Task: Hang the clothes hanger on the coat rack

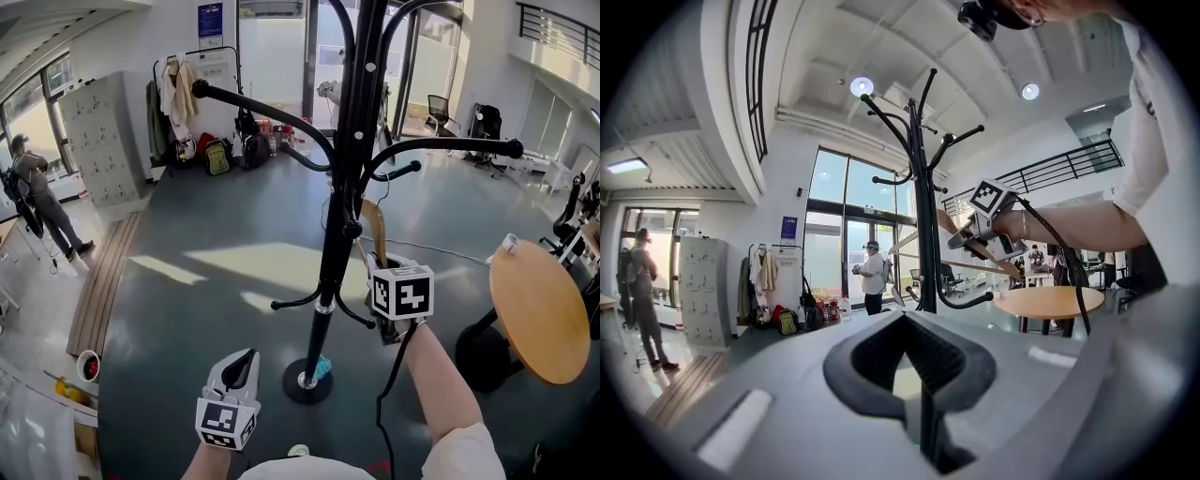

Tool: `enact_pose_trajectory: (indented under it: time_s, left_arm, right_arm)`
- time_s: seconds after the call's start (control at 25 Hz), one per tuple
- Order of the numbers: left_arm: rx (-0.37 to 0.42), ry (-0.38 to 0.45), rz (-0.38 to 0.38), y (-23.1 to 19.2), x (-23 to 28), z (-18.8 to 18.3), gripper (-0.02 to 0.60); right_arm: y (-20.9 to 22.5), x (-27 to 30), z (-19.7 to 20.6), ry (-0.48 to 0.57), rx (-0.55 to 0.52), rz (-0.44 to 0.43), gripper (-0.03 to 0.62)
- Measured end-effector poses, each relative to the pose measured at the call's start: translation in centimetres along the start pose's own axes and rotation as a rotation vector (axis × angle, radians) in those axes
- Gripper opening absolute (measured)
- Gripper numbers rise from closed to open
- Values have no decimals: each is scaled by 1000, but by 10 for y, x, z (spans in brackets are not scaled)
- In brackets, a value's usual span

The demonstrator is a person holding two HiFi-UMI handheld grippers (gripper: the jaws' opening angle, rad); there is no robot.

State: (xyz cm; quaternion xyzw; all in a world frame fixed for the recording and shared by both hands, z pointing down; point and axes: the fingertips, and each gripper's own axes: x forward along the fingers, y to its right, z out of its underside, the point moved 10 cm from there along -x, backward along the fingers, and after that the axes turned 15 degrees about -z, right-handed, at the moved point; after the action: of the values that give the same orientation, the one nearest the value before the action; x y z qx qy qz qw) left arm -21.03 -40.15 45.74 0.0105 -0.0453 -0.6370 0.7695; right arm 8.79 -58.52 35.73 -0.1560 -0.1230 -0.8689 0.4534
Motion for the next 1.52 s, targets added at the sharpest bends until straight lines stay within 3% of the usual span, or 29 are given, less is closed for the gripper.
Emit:
enact_pose_trajectory:
  time_s: [0.08,0.32,0.44,0.6,0.72,0.96,1.52]
  left_arm:
    - [1,-1,1,2,-4,0,1]
    - [2,9,-5,9,-17,-5,1]
    - [-1,13,-5,15,-23,-8,1]
    - [-4,21,10,31,-33,-11,1]
    - [-1,35,19,44,-43,-15,1]
    - [-2,53,29,63,-67,-18,1]
    - [-18,91,18,131,-134,-36,1]
  right_arm:
    - [-3,-4,-1,2,-3,-9,53]
    - [-13,-29,-6,115,-35,-39,279]
    - [-21,-51,-9,165,-57,-76,302]
    - [-29,-82,-8,188,-125,-61,298]
    - [-37,-108,-3,228,-168,-34,249]
    - [-64,-152,37,318,-201,18,29]
    - [-109,-227,176,296,-75,-54,26]
